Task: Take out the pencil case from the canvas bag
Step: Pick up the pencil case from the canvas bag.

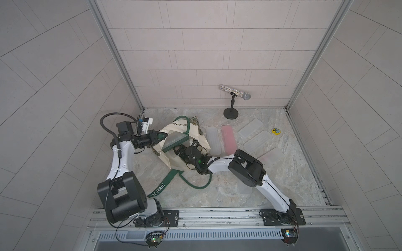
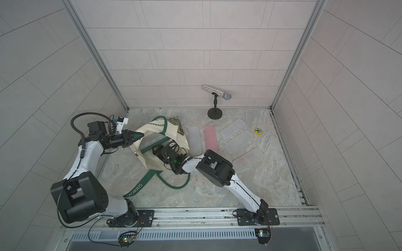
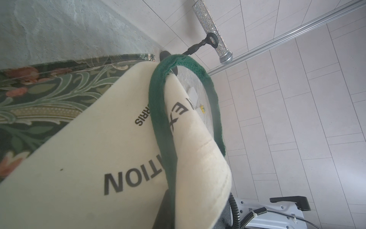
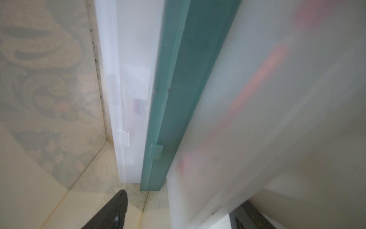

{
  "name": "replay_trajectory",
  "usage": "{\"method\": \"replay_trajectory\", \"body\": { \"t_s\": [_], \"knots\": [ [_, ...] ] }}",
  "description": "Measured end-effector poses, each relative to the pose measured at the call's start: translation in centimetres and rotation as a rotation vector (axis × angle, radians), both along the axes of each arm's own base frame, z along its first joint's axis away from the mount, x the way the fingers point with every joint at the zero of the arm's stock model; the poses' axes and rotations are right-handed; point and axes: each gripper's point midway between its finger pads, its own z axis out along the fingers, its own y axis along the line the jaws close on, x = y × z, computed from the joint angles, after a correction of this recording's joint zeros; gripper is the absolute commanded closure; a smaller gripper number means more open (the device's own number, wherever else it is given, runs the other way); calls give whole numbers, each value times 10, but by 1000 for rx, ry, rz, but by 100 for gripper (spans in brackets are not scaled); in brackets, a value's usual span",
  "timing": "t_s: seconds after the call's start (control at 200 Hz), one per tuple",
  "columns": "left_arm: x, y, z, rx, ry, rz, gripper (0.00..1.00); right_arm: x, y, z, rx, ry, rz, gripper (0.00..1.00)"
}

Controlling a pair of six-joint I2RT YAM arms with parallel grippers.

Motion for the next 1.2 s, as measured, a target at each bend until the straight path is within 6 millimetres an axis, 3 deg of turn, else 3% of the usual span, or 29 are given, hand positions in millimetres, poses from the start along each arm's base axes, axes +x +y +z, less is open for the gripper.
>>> {"method": "replay_trajectory", "body": {
  "t_s": [0.575, 0.906, 1.201],
  "knots": [
    [-1, -3, 3, -31, -7, -18, 100, 6, 3, 5, 50, -39, -24, 32],
    [-2, -4, 5, -39, -10, -23, 100, 8, 2, -4, 70, -12, -38, 37],
    [-2, -4, 5, -44, -12, -27, 100, 11, -4, -13, 104, 4, -68, 55]
  ]
}}
